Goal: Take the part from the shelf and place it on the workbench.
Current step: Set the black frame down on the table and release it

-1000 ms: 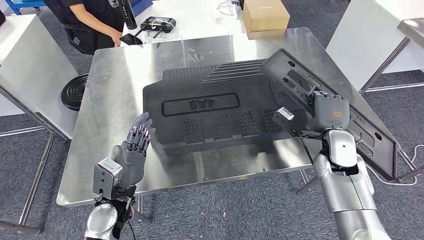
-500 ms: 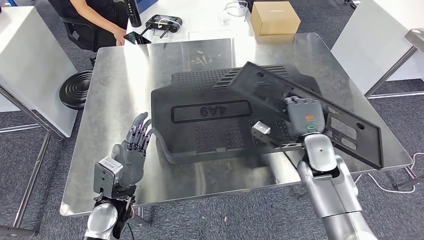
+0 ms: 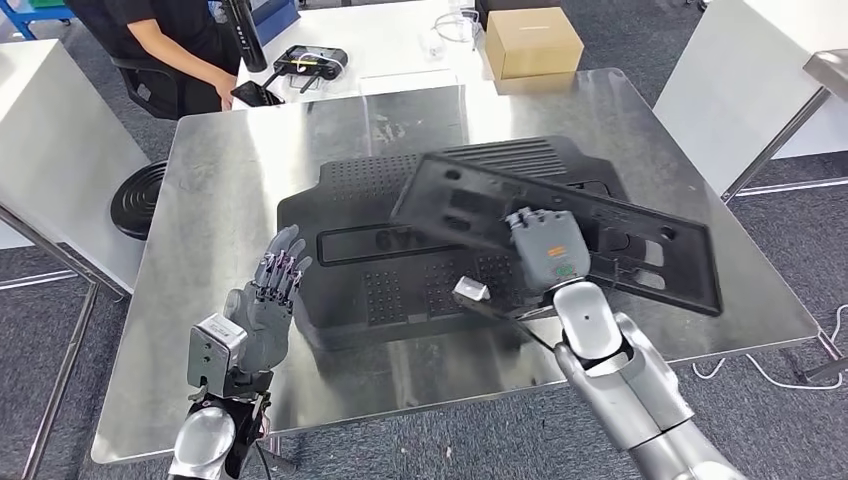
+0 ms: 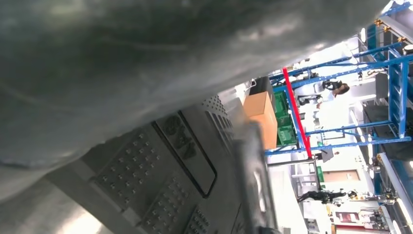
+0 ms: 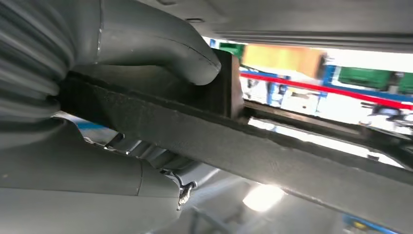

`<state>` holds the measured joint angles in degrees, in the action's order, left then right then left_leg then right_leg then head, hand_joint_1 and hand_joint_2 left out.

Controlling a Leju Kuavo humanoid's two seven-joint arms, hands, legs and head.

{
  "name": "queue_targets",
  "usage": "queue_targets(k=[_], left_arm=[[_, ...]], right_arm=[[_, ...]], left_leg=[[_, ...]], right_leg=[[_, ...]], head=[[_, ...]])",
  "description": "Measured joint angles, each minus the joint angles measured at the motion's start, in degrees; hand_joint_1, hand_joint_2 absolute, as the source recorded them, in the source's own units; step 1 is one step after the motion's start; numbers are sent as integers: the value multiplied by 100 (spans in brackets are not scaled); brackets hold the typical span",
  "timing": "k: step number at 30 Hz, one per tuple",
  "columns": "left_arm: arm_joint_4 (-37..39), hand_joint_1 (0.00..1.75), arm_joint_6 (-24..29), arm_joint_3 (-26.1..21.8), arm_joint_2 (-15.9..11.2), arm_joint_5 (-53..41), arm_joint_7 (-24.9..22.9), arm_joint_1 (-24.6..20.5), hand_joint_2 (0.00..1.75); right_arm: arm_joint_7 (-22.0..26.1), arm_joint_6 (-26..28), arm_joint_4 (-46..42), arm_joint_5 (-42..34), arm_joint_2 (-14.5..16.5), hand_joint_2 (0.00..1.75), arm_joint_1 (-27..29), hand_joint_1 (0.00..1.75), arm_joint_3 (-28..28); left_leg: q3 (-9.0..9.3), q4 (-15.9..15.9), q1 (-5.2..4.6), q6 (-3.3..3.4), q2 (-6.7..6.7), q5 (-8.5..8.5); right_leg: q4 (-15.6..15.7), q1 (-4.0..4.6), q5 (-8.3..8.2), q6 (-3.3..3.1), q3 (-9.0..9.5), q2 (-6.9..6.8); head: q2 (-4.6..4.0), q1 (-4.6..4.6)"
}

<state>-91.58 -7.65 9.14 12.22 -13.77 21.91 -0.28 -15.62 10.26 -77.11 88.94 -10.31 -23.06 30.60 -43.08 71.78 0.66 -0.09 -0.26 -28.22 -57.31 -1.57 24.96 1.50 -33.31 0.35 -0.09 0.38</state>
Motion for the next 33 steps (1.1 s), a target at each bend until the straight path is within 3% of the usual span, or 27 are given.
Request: queue_targets(k=[2, 3, 5, 8, 10, 12, 13, 14, 16, 17, 19, 21, 22, 26, 30, 31, 32, 33], left_arm=[[2, 0, 0, 1, -4, 0, -1, -4, 0], [4, 0, 0, 2, -6, -1, -2, -8, 0], [7, 0, 0, 3, -9, -3, -5, -13, 0], [4, 0, 0, 7, -9, -4, -4, -32, 0], [5, 0, 1, 18, -7, -4, 1, -61, 0], [14, 0, 2, 26, -9, -1, 3, -77, 0], [19, 0, 3, 28, -10, 2, 4, -78, 0], [23, 0, 4, 30, -12, 8, 5, -80, 0], [27, 0, 4, 45, -15, 30, 17, -95, 0], [27, 0, 4, 58, -17, 46, 26, -107, 0], [31, 0, 7, 84, -24, 73, 41, -133, 0], [44, 0, 16, 104, -34, 84, 47, -148, 0], [51, 0, 31, 113, -41, 87, 51, -153, 0], [66, 0, 105, 138, -68, 81, 65, -178, 0], [68, 0, 117, 148, -76, 74, 69, -180, 0], [68, 0, 127, 150, -76, 69, 79, -180, 0], [68, 0, 146, 152, -77, 63, 93, -179, 0], [68, 0, 168, 156, -78, 58, 113, -179, 0]], right_arm=[[14, 40, 19, 0, -38, 175, -13, 175, 156], [26, 56, 27, 0, -59, 175, -27, 175, 212], [75, 85, 43, 0, -104, 175, -52, 175, 294], [159, 180, 59, 0, -189, 175, -70, 175, 427], [224, 294, 74, 0, -266, 175, -91, 175, 541], [335, 404, 107, 0, -355, 175, -91, 175, 642], [390, 449, 124, 0, -398, 175, -82, 175, 690], [447, 490, 139, 0, -440, 175, -75, 175, 738], [656, 584, 151, 0, -525, 175, -69, 175, 819], [812, 635, 152, 0, -568, 175, -67, 175, 846], [1127, 720, 152, 0, -639, 175, -39, 175, 870], [1316, 766, 152, 0, -695, 175, 29, 175, 863], [1368, 780, 152, -1, -717, 175, 69, 175, 852], [1451, 813, 153, -2, -761, 175, 178, 175, 815], [1466, 819, 153, -2, -786, 175, 247, 175, 804], [1473, 819, 154, -2, -790, 175, 256, 145, 798], [1485, 817, 154, -2, -792, 175, 269, 102, 783], [1504, 809, 155, -4, -793, 131, 287, 58, 757]], left_leg=[[334, -776, 2, 24, 1, 416], [464, -1044, -4, 39, -4, 498], [543, -1194, -32, 72, -23, 458], [588, -1255, -26, 178, -37, 444], [622, -1281, -11, 249, -39, 430], [629, -1280, -13, 291, -42, 406], [636, -1280, -15, 299, -48, 393], [650, -1279, -15, 300, -54, 380], [698, -1279, -14, 279, -66, 346], [722, -1275, -30, 255, -72, 323], [752, -1276, -61, 202, -83, 283], [780, -1307, -74, 164, -85, 269], [800, -1323, -74, 176, -83, 266], [861, -1359, -77, 304, -60, 272], [880, -1391, -65, 268, -31, 264], [882, -1394, -59, 232, -28, 263], [883, -1395, -54, 194, -27, 263], [883, -1397, -49, 158, -27, 262]], right_leg=[[-8, 13, 73, 53, 83, 12], [-11, 24, 98, 84, 92, 15], [0, 43, 109, 142, 71, 14], [-98, 34, 173, 213, 4, 5], [-666, 32, 378, 197, -315, -2], [-1468, 35, 600, 180, -810, -3], [-1682, 34, 615, 202, -982, -3], [-1665, 31, 535, 245, -1038, -4], [-966, 26, 151, 348, -791, -17], [-531, 35, -35, 366, -597, -33], [-1, 63, -231, 311, -338, -49], [53, 91, -239, 224, -292, -41], [64, 82, -244, 208, -280, -41], [87, 62, -257, 193, -242, -16], [84, 86, -240, 167, -242, 2], [83, 90, -239, 164, -242, 3], [82, 93, -238, 163, -242, 3], [81, 96, -237, 162, -242, 3]], head=[[0, -3], [0, -5], [0, -4], [0, -1], [0, 9], [0, 15], [0, 14], [0, 16], [0, 17], [0, 17], [0, 14], [0, 11], [0, 10], [0, -20], [0, -19], [0, -19], [0, -19], [0, -18]])
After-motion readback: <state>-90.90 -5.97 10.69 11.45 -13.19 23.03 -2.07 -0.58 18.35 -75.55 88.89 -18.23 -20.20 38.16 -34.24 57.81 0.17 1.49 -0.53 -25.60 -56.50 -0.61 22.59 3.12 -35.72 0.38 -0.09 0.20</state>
